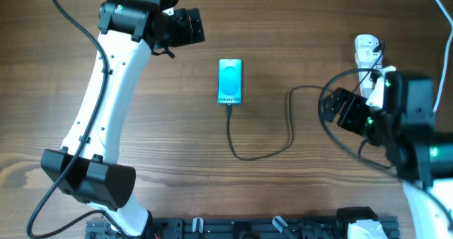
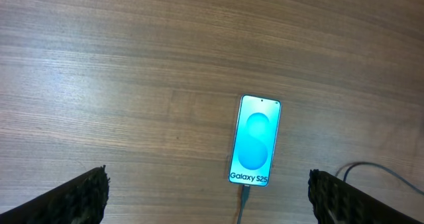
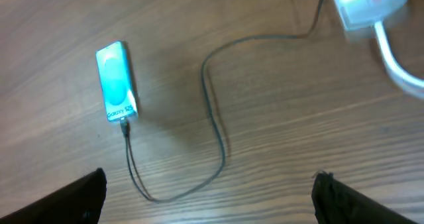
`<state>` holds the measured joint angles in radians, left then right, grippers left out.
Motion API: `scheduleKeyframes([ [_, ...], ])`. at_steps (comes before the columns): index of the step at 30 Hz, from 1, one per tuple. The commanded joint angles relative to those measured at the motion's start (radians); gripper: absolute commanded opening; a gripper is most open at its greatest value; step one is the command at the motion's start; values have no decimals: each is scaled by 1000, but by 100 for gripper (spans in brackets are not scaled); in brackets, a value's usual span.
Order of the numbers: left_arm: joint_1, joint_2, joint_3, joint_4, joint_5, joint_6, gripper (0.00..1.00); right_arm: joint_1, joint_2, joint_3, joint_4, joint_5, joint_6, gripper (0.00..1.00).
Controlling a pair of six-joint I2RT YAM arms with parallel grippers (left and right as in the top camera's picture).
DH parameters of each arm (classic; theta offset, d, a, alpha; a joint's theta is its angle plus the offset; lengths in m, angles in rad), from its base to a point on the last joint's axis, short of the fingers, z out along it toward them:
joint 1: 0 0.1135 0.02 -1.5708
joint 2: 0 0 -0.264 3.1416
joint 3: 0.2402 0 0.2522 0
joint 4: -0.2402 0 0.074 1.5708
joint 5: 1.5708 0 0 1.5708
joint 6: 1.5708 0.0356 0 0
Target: Plug charger to phone and switch on socket
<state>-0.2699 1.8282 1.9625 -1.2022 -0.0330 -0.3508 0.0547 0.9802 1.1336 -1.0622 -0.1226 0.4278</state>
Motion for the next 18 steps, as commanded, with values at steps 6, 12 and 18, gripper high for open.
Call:
scheduleKeyframes([
  [6,-1,6,-6,1,-13,-9,100,3,-223,-304,297,10,-120,100],
  [12,-1,6,-6,1,-13,-9,100,4,-403,-549,570,-44,-196,100],
  [18,-1,6,-6,1,-13,-9,100,4,-541,-724,730,-44,-219,100],
])
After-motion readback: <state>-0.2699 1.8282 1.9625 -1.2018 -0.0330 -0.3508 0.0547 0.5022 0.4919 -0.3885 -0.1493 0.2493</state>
